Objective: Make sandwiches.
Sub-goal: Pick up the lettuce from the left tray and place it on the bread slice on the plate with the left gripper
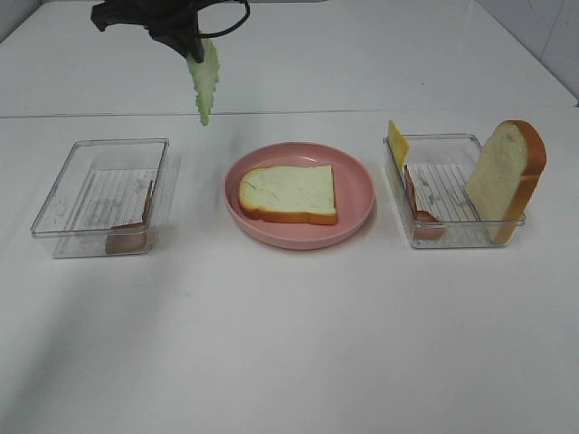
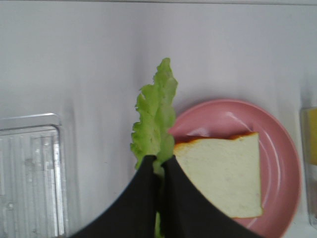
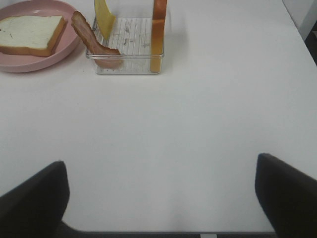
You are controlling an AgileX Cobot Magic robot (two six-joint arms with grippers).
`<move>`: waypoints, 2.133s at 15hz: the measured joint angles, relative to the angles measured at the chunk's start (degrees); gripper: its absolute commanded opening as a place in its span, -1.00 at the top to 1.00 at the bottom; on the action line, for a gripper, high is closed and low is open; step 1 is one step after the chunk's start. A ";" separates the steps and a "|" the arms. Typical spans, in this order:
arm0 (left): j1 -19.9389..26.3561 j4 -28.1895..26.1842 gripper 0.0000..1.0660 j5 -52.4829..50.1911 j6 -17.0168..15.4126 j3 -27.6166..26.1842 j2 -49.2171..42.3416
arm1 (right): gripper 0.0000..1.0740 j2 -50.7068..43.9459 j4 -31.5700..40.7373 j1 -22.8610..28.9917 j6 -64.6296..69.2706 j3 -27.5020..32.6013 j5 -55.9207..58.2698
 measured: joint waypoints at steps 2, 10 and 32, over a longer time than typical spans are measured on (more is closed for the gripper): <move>-1.89 -4.53 1.00 -0.23 0.00 0.00 0.11 | -0.84 0.00 0.00 0.00 0.00 0.00 0.00; -7.51 -27.22 1.00 -5.73 6.42 -0.06 8.88 | -0.84 0.00 0.00 0.00 0.00 0.00 0.00; -6.76 -11.23 -0.91 -2.98 7.51 -0.06 13.69 | -0.84 0.00 0.00 0.00 0.00 0.00 0.00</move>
